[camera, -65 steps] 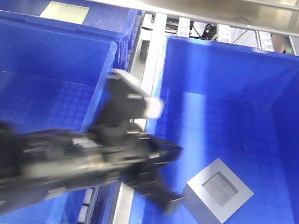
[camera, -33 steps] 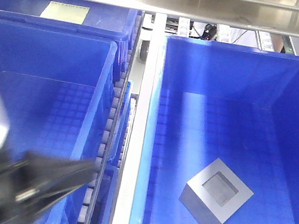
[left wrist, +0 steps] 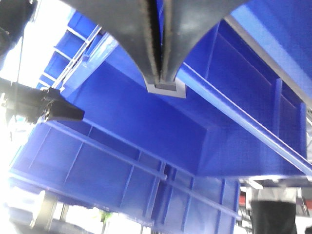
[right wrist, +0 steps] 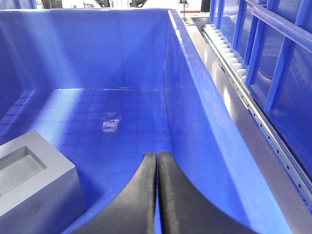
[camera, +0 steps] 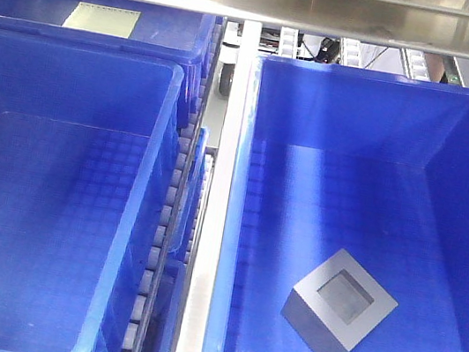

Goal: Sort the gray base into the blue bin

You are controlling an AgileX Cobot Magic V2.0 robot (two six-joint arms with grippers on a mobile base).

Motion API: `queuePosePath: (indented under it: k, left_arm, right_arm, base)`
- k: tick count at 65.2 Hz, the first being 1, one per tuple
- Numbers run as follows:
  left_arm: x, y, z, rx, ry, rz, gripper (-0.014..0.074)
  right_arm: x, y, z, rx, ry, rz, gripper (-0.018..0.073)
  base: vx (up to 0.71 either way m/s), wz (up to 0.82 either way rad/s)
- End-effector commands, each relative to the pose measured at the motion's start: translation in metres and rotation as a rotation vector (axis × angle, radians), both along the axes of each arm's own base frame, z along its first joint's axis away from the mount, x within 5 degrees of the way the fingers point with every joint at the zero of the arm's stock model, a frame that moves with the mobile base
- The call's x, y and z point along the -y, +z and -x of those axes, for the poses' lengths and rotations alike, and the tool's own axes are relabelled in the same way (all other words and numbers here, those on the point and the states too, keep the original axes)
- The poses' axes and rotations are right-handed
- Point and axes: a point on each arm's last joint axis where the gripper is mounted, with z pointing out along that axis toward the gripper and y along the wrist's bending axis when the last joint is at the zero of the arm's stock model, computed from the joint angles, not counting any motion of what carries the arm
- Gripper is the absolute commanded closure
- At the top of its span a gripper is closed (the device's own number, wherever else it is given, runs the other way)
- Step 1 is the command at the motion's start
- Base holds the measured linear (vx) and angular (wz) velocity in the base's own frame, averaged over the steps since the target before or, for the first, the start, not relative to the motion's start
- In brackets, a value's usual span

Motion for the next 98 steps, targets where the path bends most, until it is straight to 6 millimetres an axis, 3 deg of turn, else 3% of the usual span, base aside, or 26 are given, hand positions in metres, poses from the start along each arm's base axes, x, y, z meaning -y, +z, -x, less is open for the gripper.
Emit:
queuePosePath:
  k: [1, 98]
  left_arm:
    - [-0.0033, 0.0142, 0.0038, 0.05, -0.012, 0.093, 0.0604]
    - [-0.0045, 0.0107, 0.0052, 0.124, -0.011, 0.031, 0.0603]
  right_arm:
    - [0.0002, 0.0044, -0.0005, 0.049, 0.0, 0.021, 0.0564]
    - [0.0002, 0.0044, -0.0005, 0.049, 0.0, 0.021, 0.0564]
  base:
    - [0.0, 0.0]
    - [0.0, 0.0]
